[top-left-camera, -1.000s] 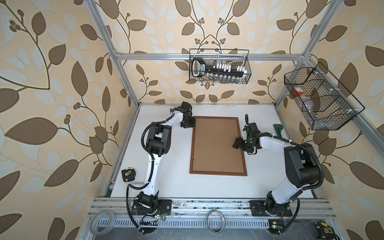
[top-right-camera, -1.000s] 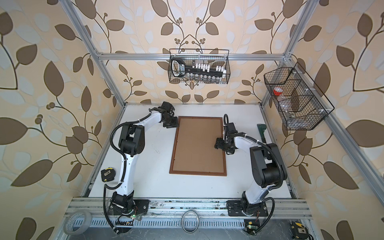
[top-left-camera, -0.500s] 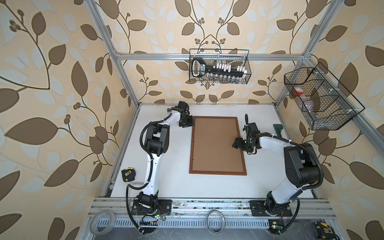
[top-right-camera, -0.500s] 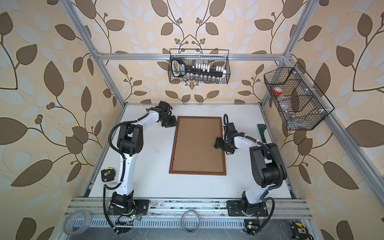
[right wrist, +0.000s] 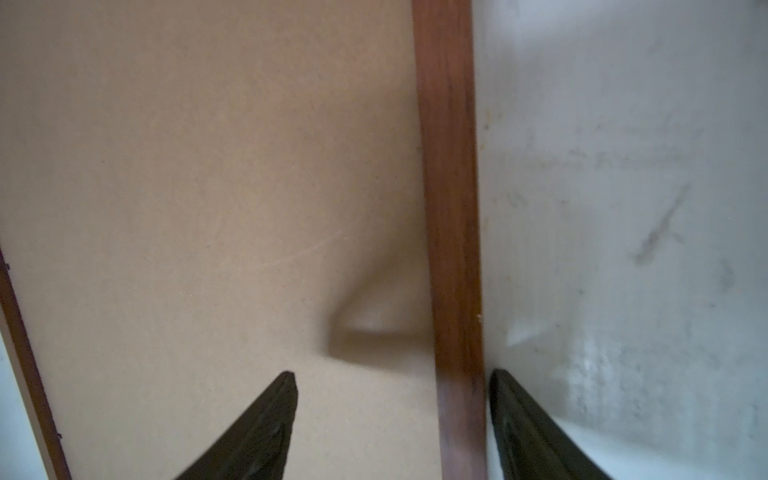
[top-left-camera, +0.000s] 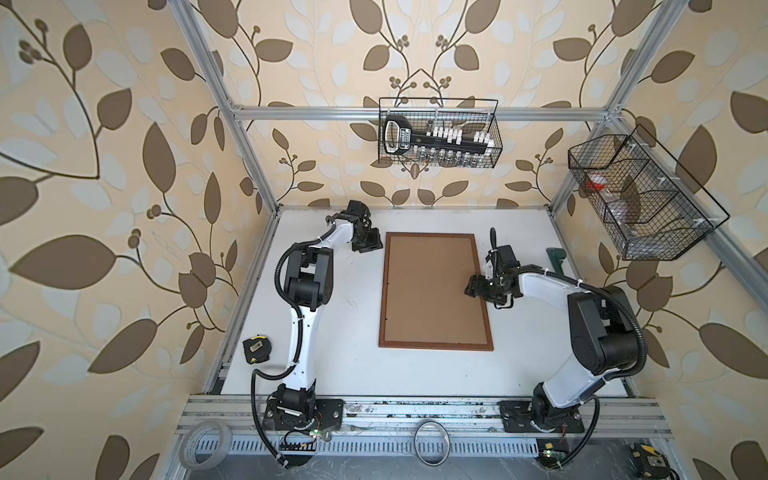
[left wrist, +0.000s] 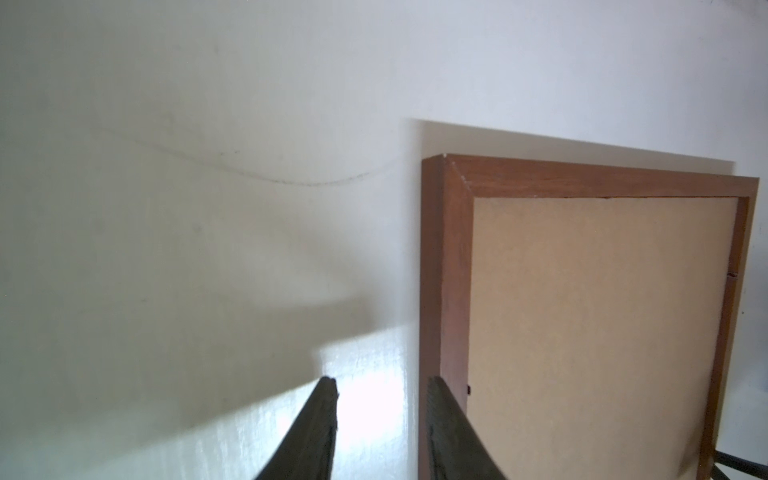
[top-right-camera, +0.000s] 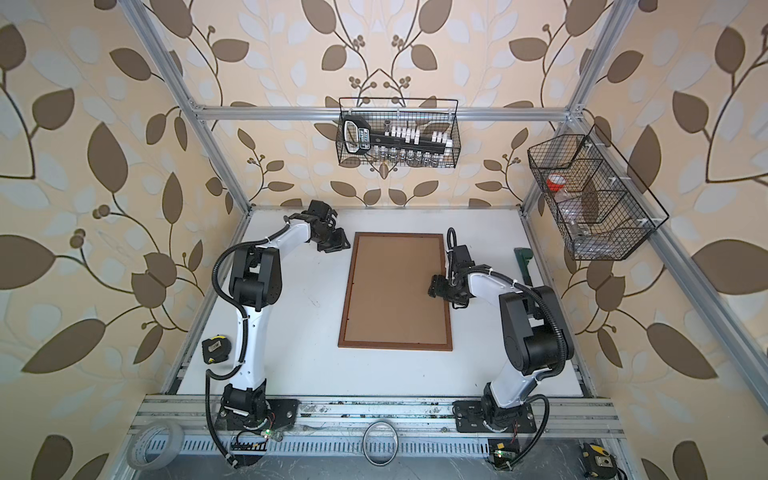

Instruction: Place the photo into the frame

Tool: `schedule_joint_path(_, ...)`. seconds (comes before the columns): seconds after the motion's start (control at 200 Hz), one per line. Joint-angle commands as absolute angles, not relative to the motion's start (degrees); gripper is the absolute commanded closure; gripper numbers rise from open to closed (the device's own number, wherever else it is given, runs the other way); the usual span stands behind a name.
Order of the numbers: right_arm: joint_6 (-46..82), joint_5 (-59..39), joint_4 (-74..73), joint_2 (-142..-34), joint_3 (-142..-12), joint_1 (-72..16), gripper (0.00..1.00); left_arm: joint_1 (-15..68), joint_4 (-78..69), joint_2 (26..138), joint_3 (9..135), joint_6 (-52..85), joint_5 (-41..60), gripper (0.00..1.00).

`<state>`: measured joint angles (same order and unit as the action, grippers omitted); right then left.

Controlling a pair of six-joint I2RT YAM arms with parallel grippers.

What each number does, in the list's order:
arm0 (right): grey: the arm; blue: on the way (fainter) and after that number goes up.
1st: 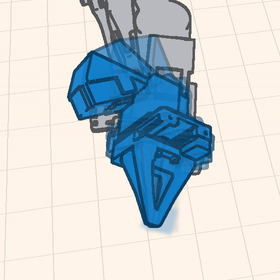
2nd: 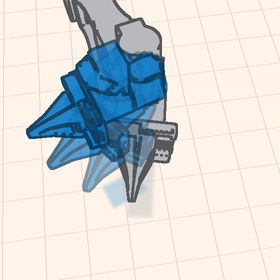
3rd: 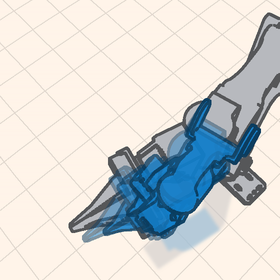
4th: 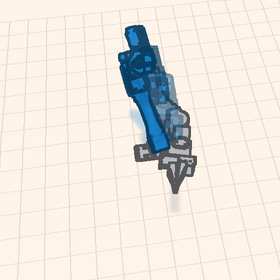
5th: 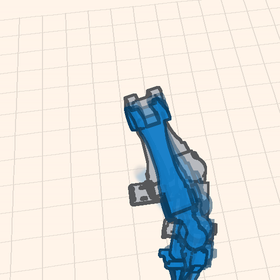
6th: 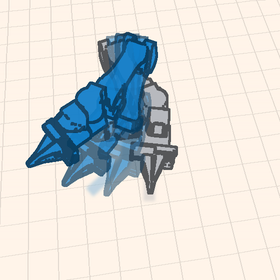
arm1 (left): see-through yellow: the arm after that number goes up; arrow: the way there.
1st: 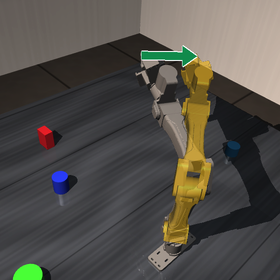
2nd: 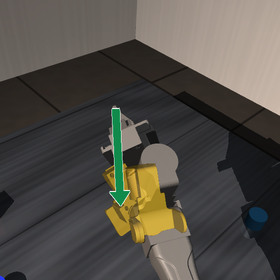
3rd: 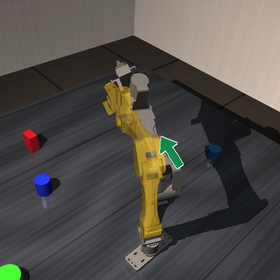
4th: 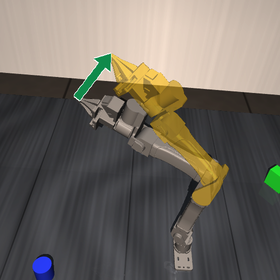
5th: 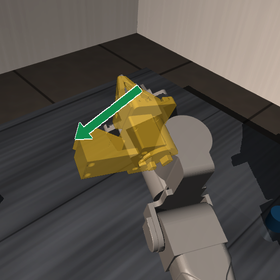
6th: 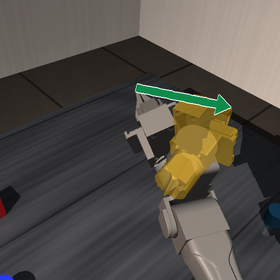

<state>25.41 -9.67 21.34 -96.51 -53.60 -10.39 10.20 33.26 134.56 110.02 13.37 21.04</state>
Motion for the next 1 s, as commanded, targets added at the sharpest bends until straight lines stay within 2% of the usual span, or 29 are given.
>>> schedule_joint_path(0.0,24.49,-9.98,23.29,-98.67,-53.66,-10.77,0.26,11.02,34.41,131.5,109.51,11.45,22.24,0.63)
schedule_joint_path(0.995,24.46,-9.69,23.55,-98.54,-53.86,-10.77,0.26,13.36,37.43,134.41,110.23,8.61,19.36,0.64)
